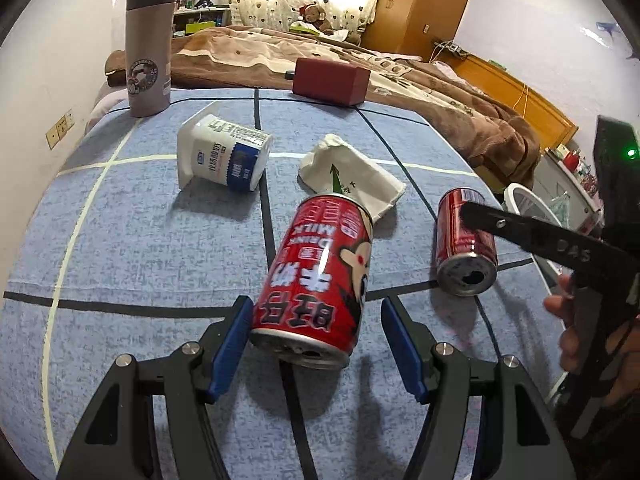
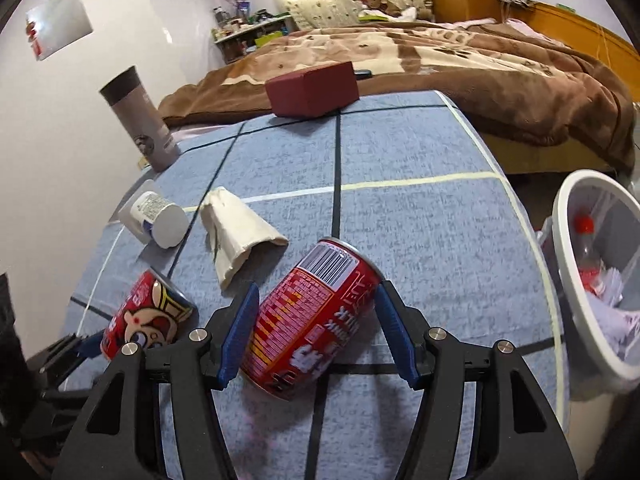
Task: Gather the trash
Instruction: 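Close the left tool on its red can while the right tool grasps the other red can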
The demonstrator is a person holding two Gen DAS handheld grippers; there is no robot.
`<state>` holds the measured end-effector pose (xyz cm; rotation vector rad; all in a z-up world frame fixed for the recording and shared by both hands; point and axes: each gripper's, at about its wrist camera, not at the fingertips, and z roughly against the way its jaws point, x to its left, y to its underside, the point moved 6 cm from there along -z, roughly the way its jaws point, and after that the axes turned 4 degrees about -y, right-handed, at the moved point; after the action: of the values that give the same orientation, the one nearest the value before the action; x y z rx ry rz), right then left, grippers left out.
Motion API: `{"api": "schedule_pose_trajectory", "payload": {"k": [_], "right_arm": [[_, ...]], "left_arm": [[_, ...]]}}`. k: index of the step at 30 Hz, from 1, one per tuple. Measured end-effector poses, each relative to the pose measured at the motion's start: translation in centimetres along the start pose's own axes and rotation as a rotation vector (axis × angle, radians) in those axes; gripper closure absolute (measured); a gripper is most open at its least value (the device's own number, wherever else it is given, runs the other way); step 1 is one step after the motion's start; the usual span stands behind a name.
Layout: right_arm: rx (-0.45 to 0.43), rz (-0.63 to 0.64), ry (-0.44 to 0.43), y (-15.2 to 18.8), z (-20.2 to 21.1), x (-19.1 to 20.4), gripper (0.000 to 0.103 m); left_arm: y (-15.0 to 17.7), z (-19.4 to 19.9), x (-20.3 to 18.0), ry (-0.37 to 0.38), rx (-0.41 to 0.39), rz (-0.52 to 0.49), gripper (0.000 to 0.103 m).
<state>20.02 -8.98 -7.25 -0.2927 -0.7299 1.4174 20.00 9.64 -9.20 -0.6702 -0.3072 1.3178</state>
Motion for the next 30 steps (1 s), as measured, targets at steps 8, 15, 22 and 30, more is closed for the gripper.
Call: {"api": "schedule_pose_trajectory", "payload": {"k": [8, 15, 22, 30], "right_arm": [[0.059, 0.059, 0.040, 1.1, -1.0, 0.3, 0.040], [0.058, 0.153, 0.083, 0.8, -1.1, 0.3, 0.040], [0.049, 0.212, 0.082, 1.0, -0.8, 0.5, 0.040], [0.021, 0.232, 0.093, 1.3, -0.1, 0.6, 0.049]], "left_arm": [[-0.6, 0.6, -0.3, -0.020, -0.025, -0.019, 0.035], [-1.3, -0.3, -0.6, -0.029, -0.020, -0.028, 0.035], [-1.6, -0.8, -0.6, -0.035, -0.011, -0.015, 0.036], [-1.5, -0.9, -1.5, -0.047, -0.005, -0.037, 0.046]]}}
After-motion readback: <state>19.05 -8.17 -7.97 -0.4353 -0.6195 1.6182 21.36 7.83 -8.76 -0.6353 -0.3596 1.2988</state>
